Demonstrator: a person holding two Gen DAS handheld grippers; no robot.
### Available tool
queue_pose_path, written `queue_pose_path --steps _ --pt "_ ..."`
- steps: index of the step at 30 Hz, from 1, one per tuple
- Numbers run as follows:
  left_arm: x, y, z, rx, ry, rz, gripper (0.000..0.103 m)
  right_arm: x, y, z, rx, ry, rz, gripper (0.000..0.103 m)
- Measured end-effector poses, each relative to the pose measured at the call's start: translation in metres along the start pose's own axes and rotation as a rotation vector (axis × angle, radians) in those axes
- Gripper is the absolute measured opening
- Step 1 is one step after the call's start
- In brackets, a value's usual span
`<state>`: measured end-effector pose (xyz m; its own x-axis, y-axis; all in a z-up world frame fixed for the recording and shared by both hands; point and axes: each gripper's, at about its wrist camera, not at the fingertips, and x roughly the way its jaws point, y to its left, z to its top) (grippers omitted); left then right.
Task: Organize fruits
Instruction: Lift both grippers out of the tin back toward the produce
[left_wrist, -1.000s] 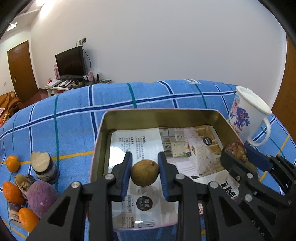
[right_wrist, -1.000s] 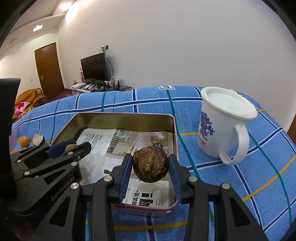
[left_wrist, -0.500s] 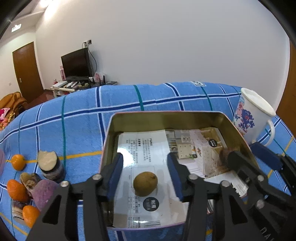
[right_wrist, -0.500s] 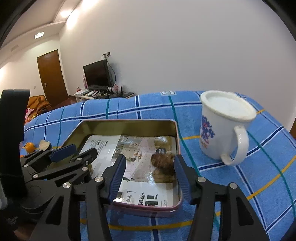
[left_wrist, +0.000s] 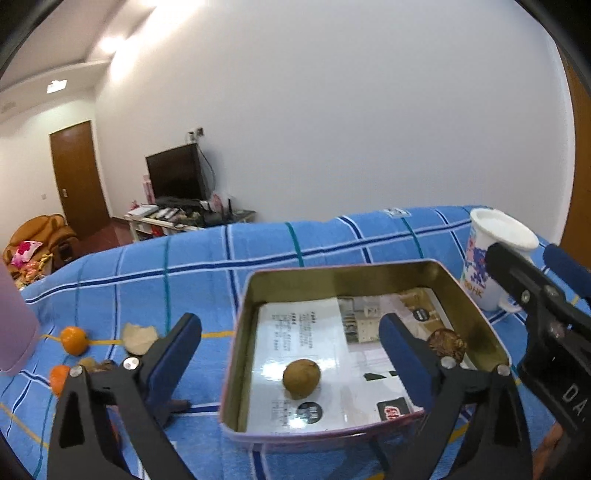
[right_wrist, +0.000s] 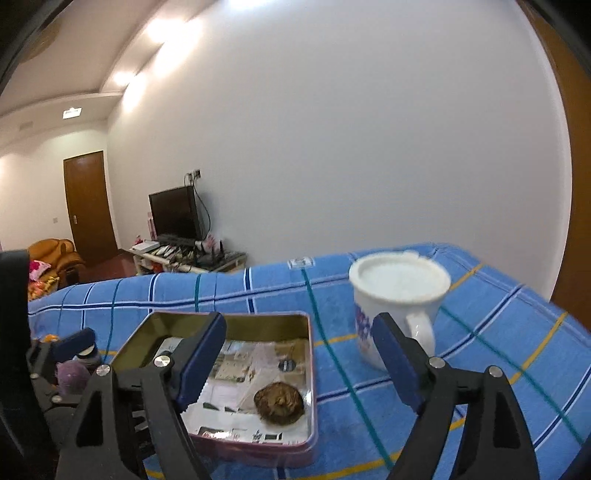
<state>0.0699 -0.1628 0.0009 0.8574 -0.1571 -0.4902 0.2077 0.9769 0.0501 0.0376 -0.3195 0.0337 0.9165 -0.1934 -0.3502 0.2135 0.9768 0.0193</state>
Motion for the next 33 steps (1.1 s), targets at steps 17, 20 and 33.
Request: queue_pose_path --steps 17,20,33 --pt "-0.03 0.051 -0.02 -0.036 -0.01 0.089 0.101 -0.011 0.018 -0.005 -0.095 -0.059 0.032 0.09" --pt "-0.035 0.067 -0.025 -0.027 -0.013 0.103 0.101 -0.011 0.018 -0.006 -0.091 -0.045 0.022 0.09" --pt "-0.046 0.132 -0.036 -0.059 0.001 0.157 0.101 -0.018 0.059 -0.016 -0.201 -0.001 -0.028 0.089"
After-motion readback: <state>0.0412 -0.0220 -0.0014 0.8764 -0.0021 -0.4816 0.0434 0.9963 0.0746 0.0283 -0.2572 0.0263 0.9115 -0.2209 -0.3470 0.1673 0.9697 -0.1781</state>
